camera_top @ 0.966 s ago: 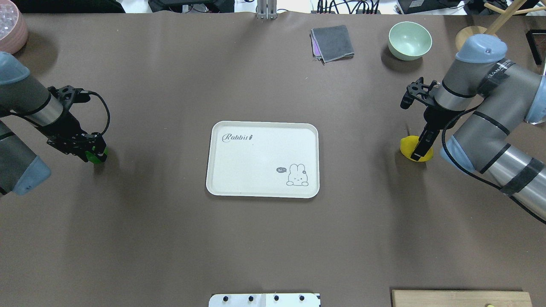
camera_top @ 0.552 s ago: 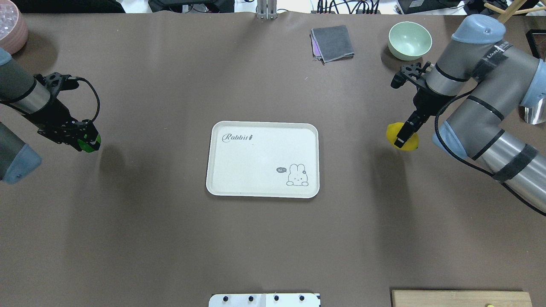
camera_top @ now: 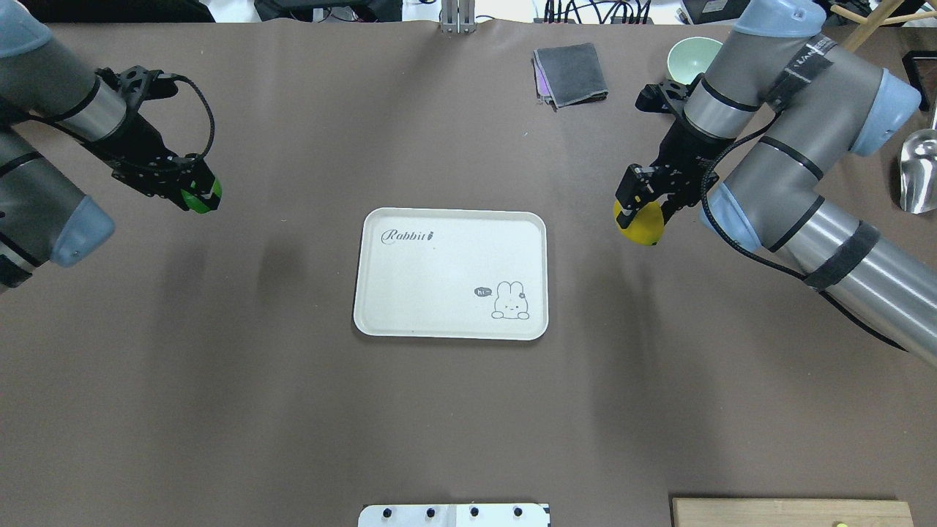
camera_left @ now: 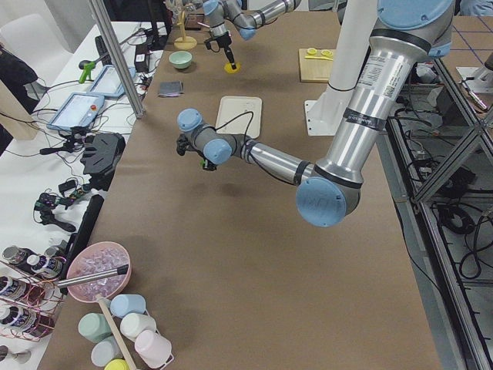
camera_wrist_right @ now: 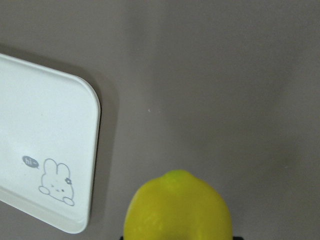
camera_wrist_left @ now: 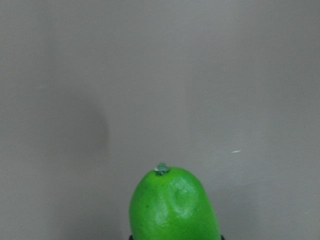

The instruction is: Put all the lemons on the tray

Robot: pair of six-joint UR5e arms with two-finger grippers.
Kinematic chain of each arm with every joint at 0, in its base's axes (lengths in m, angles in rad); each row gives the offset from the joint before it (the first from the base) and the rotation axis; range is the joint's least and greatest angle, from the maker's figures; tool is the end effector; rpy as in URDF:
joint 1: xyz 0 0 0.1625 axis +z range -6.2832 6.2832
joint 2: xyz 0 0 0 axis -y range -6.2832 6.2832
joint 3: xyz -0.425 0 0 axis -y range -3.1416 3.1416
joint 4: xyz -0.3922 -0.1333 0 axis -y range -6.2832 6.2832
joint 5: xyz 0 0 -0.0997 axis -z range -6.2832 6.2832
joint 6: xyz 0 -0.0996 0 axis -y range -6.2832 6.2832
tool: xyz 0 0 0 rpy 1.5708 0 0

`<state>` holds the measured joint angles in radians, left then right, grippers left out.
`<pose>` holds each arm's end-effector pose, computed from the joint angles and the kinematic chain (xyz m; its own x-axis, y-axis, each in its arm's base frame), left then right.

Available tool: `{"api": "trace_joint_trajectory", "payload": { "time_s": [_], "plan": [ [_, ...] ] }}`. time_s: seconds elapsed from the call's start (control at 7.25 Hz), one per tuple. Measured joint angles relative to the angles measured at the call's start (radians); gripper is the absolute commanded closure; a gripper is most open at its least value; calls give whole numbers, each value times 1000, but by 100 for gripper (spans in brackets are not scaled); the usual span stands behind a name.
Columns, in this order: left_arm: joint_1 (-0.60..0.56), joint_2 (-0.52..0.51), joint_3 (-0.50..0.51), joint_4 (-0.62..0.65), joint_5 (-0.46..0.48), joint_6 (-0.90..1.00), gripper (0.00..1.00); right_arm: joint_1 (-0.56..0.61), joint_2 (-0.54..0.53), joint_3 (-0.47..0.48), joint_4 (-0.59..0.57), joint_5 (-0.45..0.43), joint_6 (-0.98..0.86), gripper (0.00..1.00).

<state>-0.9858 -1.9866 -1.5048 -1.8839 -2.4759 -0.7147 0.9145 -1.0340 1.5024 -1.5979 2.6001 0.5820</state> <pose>0.3167 -0.5777 0.4040 0.4723 0.1317 -0.8716 -0.1664 0.9843 0.0585 -0.3766 -0.5675 0.3545 0.4578 -0.1112 0.8821 0.3592 0.9307 -0.0691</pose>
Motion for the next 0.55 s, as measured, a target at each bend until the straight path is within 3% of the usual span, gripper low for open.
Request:
{"api": "trace_joint_trajectory", "payload": {
  "time_s": [0.28, 0.55],
  "plan": [
    [98, -124, 19, -10, 5, -15, 100, -48, 55, -15, 0, 29, 164, 88],
    [197, -233, 69, -43, 53, -84, 100, -111, 100, -38, 1, 32, 210, 87]
  ]
}}
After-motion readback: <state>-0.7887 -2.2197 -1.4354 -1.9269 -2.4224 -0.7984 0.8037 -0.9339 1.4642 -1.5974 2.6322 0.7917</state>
